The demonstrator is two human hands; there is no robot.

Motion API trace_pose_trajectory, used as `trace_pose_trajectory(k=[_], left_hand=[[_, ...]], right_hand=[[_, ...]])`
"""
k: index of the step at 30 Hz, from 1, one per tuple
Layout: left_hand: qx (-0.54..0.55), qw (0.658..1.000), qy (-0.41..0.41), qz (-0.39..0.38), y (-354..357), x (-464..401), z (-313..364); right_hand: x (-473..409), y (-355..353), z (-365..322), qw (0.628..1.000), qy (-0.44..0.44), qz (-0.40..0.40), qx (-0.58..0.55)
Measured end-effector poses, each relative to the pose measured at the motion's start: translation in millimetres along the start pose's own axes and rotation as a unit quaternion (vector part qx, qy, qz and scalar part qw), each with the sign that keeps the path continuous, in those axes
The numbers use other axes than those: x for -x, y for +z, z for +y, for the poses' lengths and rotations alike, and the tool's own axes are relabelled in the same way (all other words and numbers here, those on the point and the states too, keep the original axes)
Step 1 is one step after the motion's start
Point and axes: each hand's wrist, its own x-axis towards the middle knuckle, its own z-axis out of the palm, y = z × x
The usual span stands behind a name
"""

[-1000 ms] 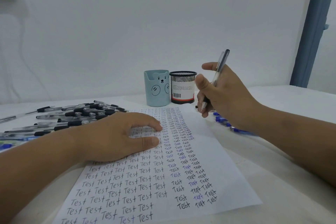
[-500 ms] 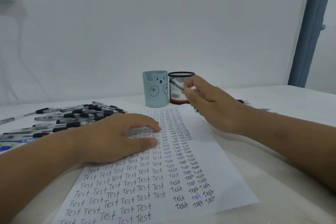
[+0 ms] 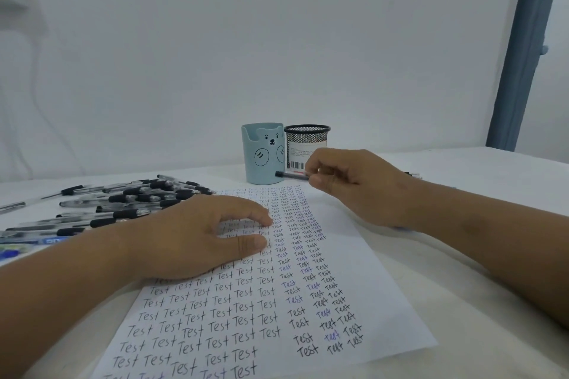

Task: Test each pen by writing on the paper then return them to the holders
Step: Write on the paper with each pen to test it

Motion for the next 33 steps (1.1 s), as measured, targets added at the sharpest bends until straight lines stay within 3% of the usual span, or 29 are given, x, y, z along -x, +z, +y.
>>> trace_pose_trajectory(k=[10,16,24,28,31,33], left_hand=[[-0.012,1.0,0.015,0.019,5,-2,-4],[-0.013,0.999,0.024,0.021,4,-3,-6],[-0.012,1.0,0.019,0.018,4,-1,-1],[-0.004,0.999,-0.011,0.045,-4,6,7],[0.01,0.995,-0.041,0.092,-25,11,6],[-0.035,0.991,-0.055,0.116,-48,21,-3]], right_hand=[[-13,-32,39,0.983,0.073,0.046,0.16],[-10,-50,66,0.969,0.163,0.028,0.183],[-17,-40,80,0.954,0.186,0.016,0.233],[-18,-35,70,0.96,0.161,0.048,0.225],[-14,-22,39,0.978,0.084,0.057,0.184],[-11,-6,11,0.989,0.028,0.03,0.143]])
